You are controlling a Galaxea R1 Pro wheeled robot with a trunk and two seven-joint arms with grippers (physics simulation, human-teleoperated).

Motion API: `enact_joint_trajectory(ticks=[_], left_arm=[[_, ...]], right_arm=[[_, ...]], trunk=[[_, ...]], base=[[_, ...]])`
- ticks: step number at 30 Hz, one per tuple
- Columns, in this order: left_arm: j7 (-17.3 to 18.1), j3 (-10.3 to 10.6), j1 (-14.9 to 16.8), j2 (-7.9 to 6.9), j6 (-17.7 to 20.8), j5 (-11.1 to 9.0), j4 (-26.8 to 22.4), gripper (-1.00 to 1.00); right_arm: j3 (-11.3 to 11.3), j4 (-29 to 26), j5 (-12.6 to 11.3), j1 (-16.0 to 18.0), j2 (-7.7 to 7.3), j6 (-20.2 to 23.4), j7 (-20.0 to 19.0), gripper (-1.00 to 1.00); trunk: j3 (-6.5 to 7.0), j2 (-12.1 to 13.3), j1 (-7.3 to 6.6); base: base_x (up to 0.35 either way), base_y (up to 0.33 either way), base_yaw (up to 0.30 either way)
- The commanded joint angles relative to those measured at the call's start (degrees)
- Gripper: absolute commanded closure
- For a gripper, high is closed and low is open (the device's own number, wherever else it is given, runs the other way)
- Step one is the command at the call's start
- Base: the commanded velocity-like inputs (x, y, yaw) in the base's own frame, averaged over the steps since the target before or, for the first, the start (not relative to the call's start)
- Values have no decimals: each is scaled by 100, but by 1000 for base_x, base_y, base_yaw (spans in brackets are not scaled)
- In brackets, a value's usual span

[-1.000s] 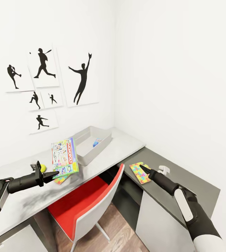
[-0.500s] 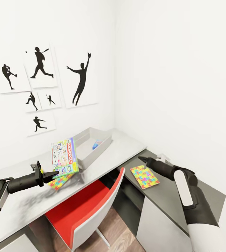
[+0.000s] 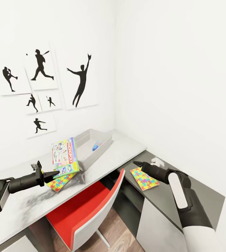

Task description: Put all the toys in the child's room - the three board games (two on the bed and one on the table), the two jigsaw puzzles on the table, and the tennis ball on the table - inside the toy box on the table in the child's room.

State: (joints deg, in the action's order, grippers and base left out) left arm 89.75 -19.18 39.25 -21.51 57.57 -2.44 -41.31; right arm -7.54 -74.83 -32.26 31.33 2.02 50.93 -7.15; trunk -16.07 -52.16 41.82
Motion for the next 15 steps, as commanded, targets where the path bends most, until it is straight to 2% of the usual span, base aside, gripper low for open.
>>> enact_joint_trajectory(ticks=[1,15], left_arm=[[25,1,3,-2,61,9,1,100],[25,4,3,-7,61,16,1,100]], right_arm=[[-20,31,48,-6,4,26,-67,-100],[-20,108,44,-31,4,14,-106,-100]], trunk=[[11,36,-22],[262,598,-329]], base=[[0,0,0],[0,0,0]])
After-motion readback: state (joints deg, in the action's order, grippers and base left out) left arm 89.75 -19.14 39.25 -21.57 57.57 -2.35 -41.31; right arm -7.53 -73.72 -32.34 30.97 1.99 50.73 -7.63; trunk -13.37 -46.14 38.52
